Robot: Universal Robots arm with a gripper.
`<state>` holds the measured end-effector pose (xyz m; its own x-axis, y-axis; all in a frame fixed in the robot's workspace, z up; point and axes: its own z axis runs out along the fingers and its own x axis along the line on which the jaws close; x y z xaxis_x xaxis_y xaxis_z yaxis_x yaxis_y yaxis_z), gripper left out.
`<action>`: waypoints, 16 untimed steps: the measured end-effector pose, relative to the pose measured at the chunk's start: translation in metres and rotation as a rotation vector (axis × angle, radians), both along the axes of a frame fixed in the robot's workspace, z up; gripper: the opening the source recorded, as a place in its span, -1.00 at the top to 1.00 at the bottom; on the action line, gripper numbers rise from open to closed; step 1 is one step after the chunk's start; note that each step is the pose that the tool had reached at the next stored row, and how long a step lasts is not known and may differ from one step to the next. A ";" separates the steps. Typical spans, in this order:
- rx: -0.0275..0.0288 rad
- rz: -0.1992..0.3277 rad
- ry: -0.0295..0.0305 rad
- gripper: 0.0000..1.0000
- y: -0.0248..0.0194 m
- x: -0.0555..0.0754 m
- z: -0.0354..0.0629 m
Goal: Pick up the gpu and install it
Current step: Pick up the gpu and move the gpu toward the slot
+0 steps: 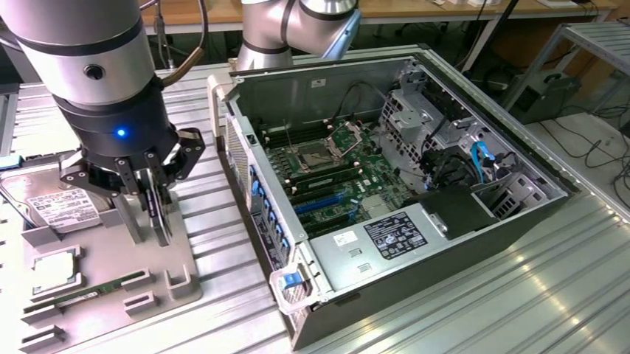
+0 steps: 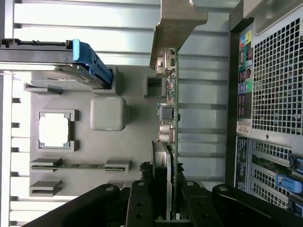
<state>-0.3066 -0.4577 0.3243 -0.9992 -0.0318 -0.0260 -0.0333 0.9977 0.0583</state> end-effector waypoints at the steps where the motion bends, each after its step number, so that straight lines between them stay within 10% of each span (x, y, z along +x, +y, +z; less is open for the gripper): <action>1: -0.0001 0.000 0.0001 0.44 0.0000 0.000 0.0007; 16: -0.0001 0.000 0.0001 0.44 0.0000 0.000 0.0116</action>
<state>-0.3066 -0.4577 0.3359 -0.9992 -0.0319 -0.0259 -0.0333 0.9977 0.0582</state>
